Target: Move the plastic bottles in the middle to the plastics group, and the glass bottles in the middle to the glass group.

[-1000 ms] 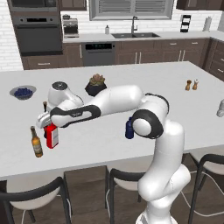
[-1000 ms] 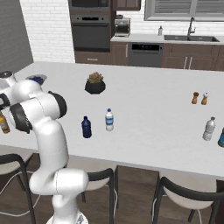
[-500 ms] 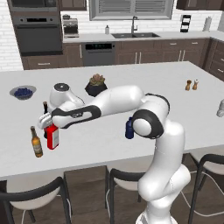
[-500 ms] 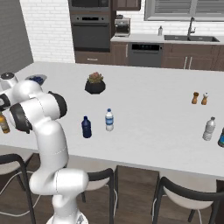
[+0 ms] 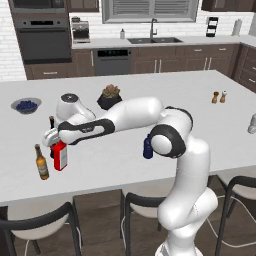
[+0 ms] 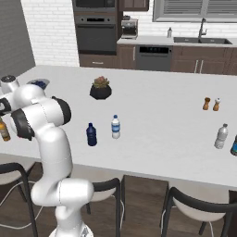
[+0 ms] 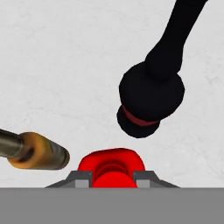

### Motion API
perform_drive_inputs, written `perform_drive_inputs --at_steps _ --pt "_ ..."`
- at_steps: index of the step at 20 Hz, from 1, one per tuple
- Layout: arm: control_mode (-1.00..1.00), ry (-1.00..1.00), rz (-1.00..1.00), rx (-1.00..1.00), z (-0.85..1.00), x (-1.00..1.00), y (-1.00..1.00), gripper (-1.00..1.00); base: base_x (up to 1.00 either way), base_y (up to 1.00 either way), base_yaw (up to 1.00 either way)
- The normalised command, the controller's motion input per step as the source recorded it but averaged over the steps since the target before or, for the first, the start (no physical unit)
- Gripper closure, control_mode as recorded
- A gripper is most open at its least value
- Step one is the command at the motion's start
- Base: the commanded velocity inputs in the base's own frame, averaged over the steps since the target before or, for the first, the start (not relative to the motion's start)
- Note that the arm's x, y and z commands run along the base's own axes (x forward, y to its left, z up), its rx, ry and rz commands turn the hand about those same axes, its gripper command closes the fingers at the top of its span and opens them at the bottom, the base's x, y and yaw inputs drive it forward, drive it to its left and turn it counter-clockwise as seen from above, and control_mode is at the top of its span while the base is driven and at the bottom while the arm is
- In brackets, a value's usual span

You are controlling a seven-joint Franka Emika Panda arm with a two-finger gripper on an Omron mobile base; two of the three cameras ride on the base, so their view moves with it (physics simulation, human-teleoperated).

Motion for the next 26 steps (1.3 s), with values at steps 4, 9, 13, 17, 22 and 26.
perform_drive_inputs --at_steps 4,9,13,17,22,26 --pt "-1.00 0.00 0.00 0.00 0.00 0.00 0.00 -1.00 0.00 0.00 0.00" --pt "-1.00 0.00 0.00 0.00 0.00 0.00 0.00 -1.00 0.00 0.00 0.00" --pt "-1.00 0.00 0.00 0.00 0.00 0.00 0.00 -1.00 0.00 0.00 0.00" --pt "-1.00 0.00 0.00 0.00 0.06 0.00 0.00 -1.00 0.00 0.00 0.00" --pt "-1.00 0.00 0.00 0.00 0.36 0.00 0.00 -1.00 0.00 0.00 0.00" --pt "-1.00 0.00 0.00 0.00 0.39 0.00 0.00 -1.00 0.00 0.00 0.00"
